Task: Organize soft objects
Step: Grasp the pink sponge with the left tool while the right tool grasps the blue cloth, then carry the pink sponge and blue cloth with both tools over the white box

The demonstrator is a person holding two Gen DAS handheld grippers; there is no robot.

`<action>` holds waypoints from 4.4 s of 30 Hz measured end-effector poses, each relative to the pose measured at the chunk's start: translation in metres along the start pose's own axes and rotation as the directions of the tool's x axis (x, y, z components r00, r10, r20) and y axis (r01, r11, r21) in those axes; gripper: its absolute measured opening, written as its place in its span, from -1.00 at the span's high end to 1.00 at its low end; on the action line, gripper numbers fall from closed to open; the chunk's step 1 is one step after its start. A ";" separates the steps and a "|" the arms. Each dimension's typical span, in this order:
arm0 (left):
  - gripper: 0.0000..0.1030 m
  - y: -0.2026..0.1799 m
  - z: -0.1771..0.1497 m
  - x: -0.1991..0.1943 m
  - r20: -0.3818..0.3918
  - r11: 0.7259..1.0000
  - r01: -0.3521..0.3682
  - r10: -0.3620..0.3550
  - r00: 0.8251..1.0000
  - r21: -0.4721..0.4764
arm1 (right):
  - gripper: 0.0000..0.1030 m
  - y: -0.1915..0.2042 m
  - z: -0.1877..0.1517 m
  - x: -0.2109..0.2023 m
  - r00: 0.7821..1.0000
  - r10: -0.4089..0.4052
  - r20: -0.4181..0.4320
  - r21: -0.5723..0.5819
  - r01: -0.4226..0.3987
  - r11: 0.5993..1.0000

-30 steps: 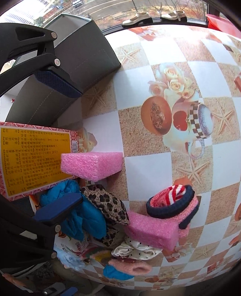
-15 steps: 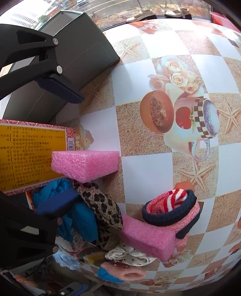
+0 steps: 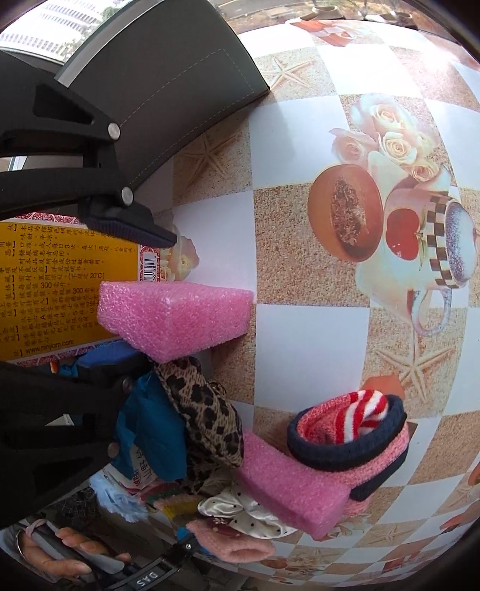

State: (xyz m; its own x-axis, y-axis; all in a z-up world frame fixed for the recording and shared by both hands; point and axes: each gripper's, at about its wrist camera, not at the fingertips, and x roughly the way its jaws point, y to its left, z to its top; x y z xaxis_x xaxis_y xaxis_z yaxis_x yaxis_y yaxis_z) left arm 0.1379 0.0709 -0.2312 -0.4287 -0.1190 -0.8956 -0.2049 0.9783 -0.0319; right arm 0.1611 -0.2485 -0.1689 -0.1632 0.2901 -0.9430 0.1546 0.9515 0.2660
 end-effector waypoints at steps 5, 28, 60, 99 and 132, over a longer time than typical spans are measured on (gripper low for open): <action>0.54 0.005 -0.010 -0.009 0.039 0.999 0.035 -0.034 0.999 -0.014 | 0.28 -0.010 -0.004 -0.010 0.999 0.004 0.039 -0.014 -0.003 1.000; 0.55 -0.038 -0.100 -0.122 0.433 0.995 -0.010 -0.036 0.901 0.104 | 0.28 -0.033 -0.037 -0.075 0.986 0.084 0.141 -0.020 -0.082 0.996; 0.55 -0.140 -0.259 -0.086 0.409 0.958 -0.023 -0.099 0.907 0.285 | 0.28 -0.032 -0.140 -0.071 0.996 0.089 -0.004 -0.287 -0.086 0.954; 0.55 0.138 -0.377 -0.086 0.661 0.996 0.091 -0.061 0.748 -0.011 | 0.28 0.279 -0.320 -0.062 0.987 0.099 0.128 -0.825 0.050 0.563; 0.55 0.172 -0.349 -0.041 0.593 0.991 0.112 -0.046 0.804 -0.074 | 0.28 0.312 -0.319 -0.001 0.998 -0.033 0.062 -0.809 0.070 0.584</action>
State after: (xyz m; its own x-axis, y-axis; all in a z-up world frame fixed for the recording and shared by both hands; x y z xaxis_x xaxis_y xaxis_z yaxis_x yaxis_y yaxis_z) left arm -0.1868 0.1843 -0.0446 0.1863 -0.0403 -0.9817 -0.3161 0.9436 -0.0987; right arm -0.1009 0.0806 -0.0209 -0.1072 0.2519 -0.9618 -0.7095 0.6583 0.2515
